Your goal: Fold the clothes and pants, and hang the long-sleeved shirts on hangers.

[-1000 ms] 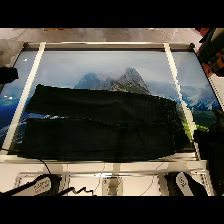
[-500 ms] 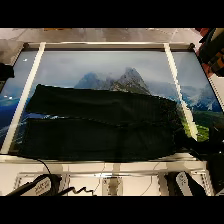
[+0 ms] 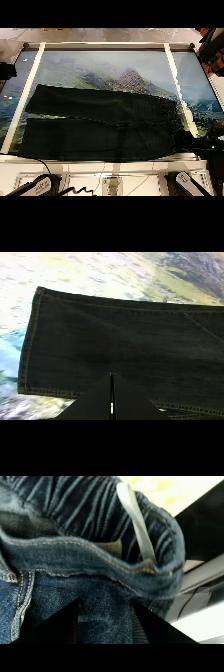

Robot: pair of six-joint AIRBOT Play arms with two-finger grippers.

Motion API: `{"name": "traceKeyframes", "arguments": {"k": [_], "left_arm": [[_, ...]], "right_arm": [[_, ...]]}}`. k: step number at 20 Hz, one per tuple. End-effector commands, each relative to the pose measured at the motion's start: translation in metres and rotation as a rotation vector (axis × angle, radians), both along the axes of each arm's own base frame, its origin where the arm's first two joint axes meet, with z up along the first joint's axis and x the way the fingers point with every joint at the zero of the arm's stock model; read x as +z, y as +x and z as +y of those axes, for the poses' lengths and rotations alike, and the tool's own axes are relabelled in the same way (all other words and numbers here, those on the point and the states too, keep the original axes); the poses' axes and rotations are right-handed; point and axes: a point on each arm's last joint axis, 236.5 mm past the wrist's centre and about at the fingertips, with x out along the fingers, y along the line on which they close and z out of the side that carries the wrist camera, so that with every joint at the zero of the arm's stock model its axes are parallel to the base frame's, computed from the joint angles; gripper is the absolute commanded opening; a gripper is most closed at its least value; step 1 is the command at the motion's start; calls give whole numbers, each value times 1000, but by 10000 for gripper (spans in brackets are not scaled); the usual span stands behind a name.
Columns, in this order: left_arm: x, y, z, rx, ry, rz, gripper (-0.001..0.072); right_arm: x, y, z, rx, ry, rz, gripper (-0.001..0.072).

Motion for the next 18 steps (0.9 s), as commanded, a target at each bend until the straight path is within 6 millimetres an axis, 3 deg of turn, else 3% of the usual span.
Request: {"name": "traceKeyframes", "arguments": {"k": [1,3,4,5,9,13,18], "left_arm": [[0,0,-1,-3,-6,-2,28],[0,0,-1,-3,-6,-2,28],[0,0,-1,-3,-6,-1,28],[0,0,-1,-3,-6,-1,28],[0,0,-1,-3,-6,-1,28],[-3,1,-1,-3,-9,6,28],[-9,0,-1,-3,-13,19,28]], "right_arm": [[6,1,0,94,7,-13,346],[20,-3,-8,153,-9,14,353],[26,-7,-13,186,-24,33,383],[30,-10,-18,207,-39,50,464],[25,-25,-27,244,-79,109,480],[15,-14,-40,188,-132,83,479],[-1,5,-26,158,-33,30,474]]}}
